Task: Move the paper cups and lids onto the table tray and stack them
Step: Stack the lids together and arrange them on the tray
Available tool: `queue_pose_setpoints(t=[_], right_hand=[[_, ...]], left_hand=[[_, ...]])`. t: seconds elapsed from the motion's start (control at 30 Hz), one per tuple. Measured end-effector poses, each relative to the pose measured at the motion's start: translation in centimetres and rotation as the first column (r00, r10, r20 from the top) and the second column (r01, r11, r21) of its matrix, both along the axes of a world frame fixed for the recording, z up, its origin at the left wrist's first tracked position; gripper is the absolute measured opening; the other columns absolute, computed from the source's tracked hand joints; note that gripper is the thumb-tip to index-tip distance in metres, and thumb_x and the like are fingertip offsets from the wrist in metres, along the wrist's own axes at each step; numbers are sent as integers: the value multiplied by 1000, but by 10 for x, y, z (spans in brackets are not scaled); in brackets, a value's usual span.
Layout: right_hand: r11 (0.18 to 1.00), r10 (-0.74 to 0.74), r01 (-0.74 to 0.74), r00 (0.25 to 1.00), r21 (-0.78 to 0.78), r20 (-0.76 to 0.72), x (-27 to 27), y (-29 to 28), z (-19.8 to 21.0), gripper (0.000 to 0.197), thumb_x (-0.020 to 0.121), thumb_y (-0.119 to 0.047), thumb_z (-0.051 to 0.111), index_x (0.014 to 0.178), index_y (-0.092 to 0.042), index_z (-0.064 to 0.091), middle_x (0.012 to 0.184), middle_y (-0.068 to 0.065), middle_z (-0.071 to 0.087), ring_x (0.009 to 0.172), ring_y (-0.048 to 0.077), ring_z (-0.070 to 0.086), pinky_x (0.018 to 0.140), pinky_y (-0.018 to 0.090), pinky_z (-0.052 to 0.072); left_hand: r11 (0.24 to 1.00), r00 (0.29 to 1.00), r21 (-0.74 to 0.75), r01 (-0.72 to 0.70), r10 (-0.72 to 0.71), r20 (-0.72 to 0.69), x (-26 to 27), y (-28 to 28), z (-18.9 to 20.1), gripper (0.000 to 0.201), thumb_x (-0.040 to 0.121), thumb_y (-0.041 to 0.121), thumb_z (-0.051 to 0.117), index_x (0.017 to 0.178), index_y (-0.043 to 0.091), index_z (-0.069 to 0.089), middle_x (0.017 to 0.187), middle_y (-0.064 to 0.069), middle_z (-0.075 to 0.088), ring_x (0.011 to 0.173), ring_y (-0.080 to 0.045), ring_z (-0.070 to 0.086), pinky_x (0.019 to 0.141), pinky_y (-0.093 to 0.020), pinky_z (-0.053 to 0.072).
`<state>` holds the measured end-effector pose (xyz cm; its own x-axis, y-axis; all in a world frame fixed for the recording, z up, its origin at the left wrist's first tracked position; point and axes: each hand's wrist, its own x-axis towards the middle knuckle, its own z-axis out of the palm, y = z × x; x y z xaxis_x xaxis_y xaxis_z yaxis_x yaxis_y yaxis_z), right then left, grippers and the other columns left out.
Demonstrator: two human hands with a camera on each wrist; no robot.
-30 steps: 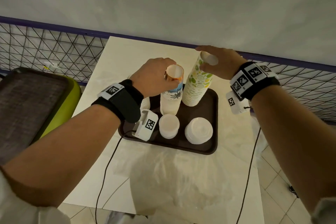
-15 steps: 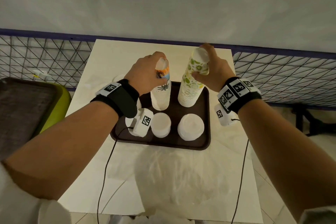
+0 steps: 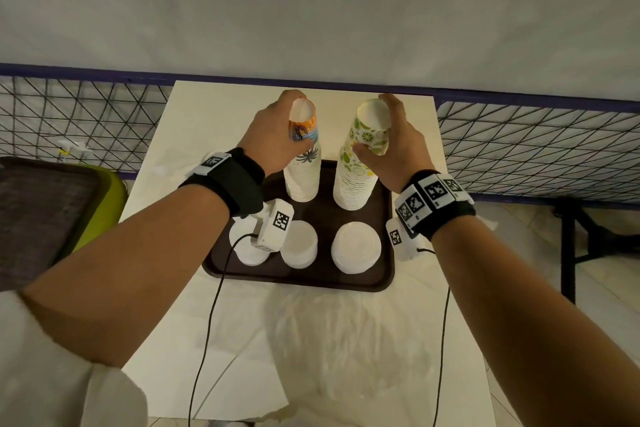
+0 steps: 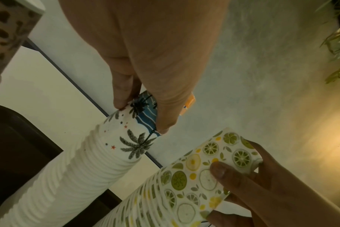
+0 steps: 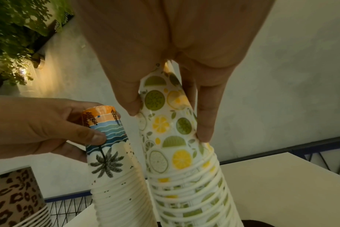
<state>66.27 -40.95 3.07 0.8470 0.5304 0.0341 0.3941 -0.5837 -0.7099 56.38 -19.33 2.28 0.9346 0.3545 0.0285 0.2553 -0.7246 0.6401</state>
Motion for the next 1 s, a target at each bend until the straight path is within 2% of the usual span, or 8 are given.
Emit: queue_pose_setpoints(t=[0.27,0.33,0.43,0.53,0.63,0.77,0.87,1.0], right_hand=[[999,-10,8,998,-34,-59,1,2,11,107,77,-37,83,156,-36,12,145,6,47,128,29,52,103,46,49],[998,-27,29,999,-54,27,-1,3,23,107,76,-41,82,156,-37,11,153,7,36,136,32,41,108,48,43],[1000,-14,19,950,-13,313,-16,13,54,86,82,-37,75,154,-30,28,156,8,29,144,33,24,107,36,31],[993,107,-118,885,-5,453,-35,41,75,66,87,-31,69,147,-22,43,146,6,41,136,29,35,106,32,36],[956,273,-220,910,-196,312,-43,77,72,72,87,-34,70,151,-25,37,152,7,34,139,33,32,109,41,39],[870,290,-231,954,-437,74,-36,108,47,90,84,-46,74,155,-42,18,160,10,18,140,43,32,108,51,42],[892,267,-240,964,-383,16,-35,117,31,86,86,-36,75,154,-42,23,147,11,38,129,35,49,103,43,46],[915,252,-233,967,-329,17,-38,113,24,78,92,-24,68,153,-43,24,140,5,51,126,29,48,103,41,43]], left_hand=[[999,995,-40,-25,21,-100,-14,7,29,117,85,42,83,165,24,0,163,-10,39,147,-27,42,117,-40,36],[997,995,14,-78,78,-68,-28,21,40,113,85,48,81,165,26,4,164,-10,36,150,-26,36,120,-42,34],[974,978,195,-117,147,-149,-58,52,45,104,77,67,74,160,30,24,156,-16,38,143,-37,38,116,-51,37],[968,913,244,-62,153,-377,-83,67,43,111,68,72,80,157,39,23,150,-17,36,133,-42,45,107,-52,46],[985,882,172,-1,82,-464,-96,65,34,115,65,62,89,157,45,22,137,-9,41,119,-35,55,95,-41,50],[988,894,149,48,24,-447,-104,63,8,107,69,47,92,155,38,30,126,-10,51,113,-33,57,97,-43,52],[986,927,163,26,37,-374,-106,66,-11,82,79,34,86,148,33,41,116,-9,54,109,-35,59,90,-41,51],[989,961,145,1,39,-272,-98,73,-20,67,83,26,82,140,29,49,112,-7,54,105,-34,60,85,-39,51]])
